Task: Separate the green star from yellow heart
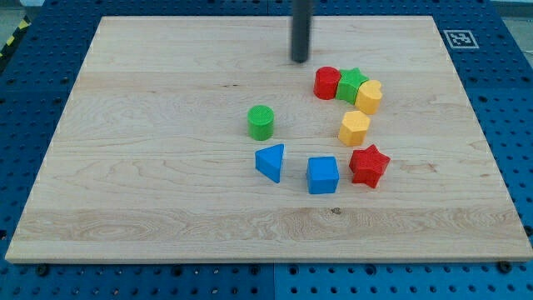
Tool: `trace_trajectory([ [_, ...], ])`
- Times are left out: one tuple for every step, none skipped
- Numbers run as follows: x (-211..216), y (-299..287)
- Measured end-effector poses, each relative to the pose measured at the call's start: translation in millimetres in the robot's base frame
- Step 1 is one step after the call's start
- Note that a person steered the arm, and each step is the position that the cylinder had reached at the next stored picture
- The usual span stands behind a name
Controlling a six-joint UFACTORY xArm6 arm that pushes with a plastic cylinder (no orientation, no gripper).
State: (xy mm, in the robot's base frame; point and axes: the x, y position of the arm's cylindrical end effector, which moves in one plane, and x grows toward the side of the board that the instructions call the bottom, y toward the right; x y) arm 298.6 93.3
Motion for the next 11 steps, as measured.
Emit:
trace_trajectory([
  [8.5,78.5],
  [39.7,98.7],
  [50.8,98.5],
  [52.5,89.3],
  [52.5,68.6],
  [52.5,42.2],
  [52.5,19.1],
  [56.6,14.5],
  [56.7,6.0],
  [45.3,8.4],
  [33.0,5.6],
])
